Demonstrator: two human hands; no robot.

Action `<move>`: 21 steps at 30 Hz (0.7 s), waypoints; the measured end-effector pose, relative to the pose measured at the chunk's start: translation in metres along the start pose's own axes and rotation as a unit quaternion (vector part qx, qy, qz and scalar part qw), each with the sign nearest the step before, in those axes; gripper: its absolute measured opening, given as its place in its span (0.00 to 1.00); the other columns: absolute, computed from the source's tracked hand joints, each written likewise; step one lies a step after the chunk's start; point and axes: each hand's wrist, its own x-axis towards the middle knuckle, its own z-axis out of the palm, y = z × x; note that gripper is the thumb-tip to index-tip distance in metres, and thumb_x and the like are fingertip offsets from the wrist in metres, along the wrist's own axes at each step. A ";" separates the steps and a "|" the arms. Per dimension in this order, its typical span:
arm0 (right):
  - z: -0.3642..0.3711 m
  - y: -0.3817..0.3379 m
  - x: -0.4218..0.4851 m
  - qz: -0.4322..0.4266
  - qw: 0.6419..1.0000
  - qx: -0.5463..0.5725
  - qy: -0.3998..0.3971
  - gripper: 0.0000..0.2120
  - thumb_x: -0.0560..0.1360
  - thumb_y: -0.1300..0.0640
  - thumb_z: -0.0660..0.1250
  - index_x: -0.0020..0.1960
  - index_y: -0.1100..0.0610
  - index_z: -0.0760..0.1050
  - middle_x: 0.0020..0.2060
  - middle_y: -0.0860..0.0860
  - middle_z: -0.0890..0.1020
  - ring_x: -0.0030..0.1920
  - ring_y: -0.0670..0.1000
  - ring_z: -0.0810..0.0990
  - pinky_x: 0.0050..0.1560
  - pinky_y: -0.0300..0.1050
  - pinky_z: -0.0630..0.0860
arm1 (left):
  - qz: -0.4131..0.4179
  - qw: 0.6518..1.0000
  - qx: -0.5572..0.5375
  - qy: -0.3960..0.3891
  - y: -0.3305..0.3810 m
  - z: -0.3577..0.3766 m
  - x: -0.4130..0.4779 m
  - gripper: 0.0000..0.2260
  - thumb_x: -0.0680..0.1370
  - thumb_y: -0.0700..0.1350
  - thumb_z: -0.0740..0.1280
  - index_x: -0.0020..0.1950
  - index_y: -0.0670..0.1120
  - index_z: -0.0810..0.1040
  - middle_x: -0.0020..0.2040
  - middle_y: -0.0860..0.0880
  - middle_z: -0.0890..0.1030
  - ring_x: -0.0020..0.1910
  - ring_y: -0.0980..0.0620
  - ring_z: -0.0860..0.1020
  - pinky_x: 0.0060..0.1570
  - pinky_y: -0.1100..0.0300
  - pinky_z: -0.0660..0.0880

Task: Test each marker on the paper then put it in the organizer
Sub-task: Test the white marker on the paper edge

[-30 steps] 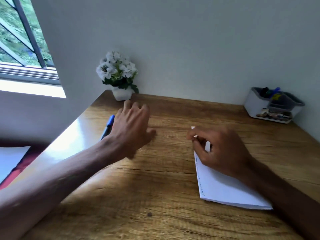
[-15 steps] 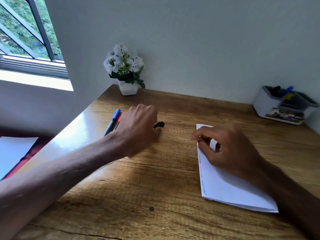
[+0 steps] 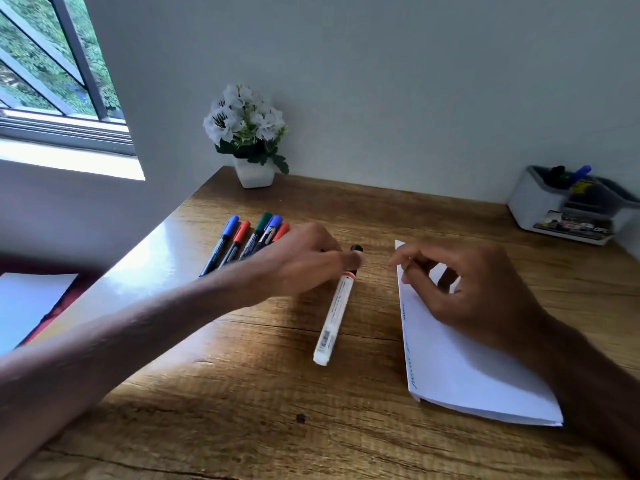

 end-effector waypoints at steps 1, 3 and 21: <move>-0.001 0.000 0.000 0.005 1.000 0.005 0.009 0.06 0.77 0.59 0.70 0.51 0.52 0.85 0.38 0.40 0.85 0.40 0.41 0.83 0.32 0.37 0.78 | -0.013 0.999 -0.038 -0.009 0.002 -0.001 -0.001 0.21 0.80 0.60 0.66 0.49 0.42 0.85 0.44 0.41 0.83 0.41 0.49 0.76 0.42 0.57 0.72; -0.001 0.001 -0.001 0.025 0.999 0.025 0.023 0.07 0.77 0.62 0.71 0.52 0.53 0.84 0.38 0.41 0.85 0.39 0.40 0.84 0.30 0.38 0.79 | -0.033 0.993 -0.116 -0.017 0.004 -0.002 -0.001 0.17 0.80 0.57 0.68 0.47 0.44 0.84 0.38 0.48 0.80 0.41 0.52 0.75 0.43 0.58 0.70; -0.024 -0.002 0.002 0.080 0.991 0.047 -0.095 0.12 0.76 0.45 0.69 0.58 0.44 0.84 0.44 0.37 0.87 0.43 0.41 0.82 0.35 0.35 0.76 | 0.142 0.945 -0.293 -0.009 0.000 0.014 0.000 0.10 0.75 0.40 0.75 0.56 0.40 0.85 0.43 0.48 0.87 0.37 0.57 0.80 0.35 0.64 0.75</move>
